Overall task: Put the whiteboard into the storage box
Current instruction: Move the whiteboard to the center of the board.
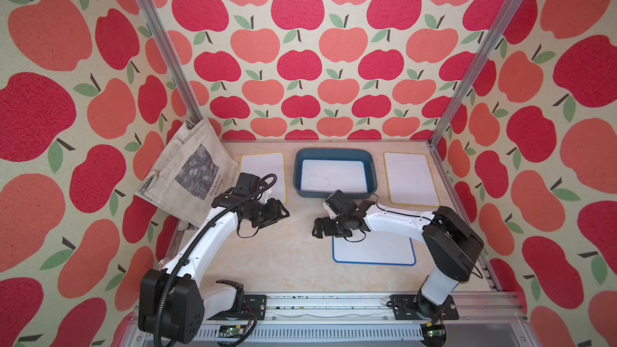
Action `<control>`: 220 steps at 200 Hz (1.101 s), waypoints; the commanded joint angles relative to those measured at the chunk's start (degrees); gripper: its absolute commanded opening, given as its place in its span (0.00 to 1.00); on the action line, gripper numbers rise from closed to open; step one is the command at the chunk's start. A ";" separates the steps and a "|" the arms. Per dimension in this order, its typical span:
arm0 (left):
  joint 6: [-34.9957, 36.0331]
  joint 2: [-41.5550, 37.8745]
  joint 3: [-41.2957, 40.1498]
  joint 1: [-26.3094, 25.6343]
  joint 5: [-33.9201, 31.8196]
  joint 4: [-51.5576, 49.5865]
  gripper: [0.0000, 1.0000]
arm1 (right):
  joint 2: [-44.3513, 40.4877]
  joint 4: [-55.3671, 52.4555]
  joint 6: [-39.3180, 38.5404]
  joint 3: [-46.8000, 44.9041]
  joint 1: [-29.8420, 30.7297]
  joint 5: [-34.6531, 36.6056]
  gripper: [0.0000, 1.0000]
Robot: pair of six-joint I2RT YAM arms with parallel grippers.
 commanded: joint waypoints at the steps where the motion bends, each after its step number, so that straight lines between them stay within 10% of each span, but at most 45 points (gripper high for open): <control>1: -1.25 -2.60 -1.57 0.76 -2.66 -2.49 0.59 | 7.20 -1.05 -1.45 5.51 3.30 -5.35 0.98; 44: -3.74 -5.02 -3.99 2.42 -6.08 -3.71 0.60 | 10.16 -6.46 -4.93 12.41 6.22 -4.15 0.97; 94: -4.97 -1.35 -6.47 -1.44 -4.73 0.63 0.61 | -5.38 -14.28 -6.95 5.11 3.79 7.39 0.98; 220: -12.75 17.33 -5.26 -15.95 -5.74 9.75 0.64 | -27.99 -18.61 -15.50 -20.80 -26.92 10.36 0.99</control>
